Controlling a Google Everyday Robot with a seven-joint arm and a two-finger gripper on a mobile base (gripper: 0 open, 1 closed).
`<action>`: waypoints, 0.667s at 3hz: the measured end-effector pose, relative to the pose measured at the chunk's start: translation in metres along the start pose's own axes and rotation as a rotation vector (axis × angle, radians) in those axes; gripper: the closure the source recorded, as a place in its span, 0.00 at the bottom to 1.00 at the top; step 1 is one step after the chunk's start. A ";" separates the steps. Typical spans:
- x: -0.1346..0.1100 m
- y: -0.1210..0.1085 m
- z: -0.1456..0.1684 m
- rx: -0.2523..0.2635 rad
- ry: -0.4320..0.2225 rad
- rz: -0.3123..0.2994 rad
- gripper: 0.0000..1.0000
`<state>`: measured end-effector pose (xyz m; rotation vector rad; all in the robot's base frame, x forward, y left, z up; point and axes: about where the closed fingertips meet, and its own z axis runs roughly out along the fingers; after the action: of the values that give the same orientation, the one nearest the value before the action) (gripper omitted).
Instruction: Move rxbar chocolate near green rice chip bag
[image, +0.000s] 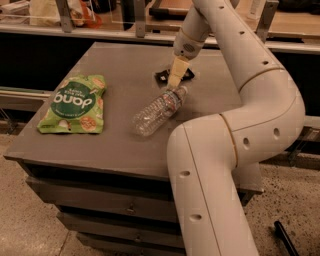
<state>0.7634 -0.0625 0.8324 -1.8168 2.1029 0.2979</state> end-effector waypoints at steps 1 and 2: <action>0.002 0.001 0.004 -0.010 -0.006 -0.002 0.14; 0.004 0.002 0.006 -0.020 -0.009 -0.008 0.38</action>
Offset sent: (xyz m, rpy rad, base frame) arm 0.0093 -0.0167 0.0089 -0.0021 0.0610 0.0441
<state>0.7619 -0.0637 0.8248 -1.8311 2.0931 0.3253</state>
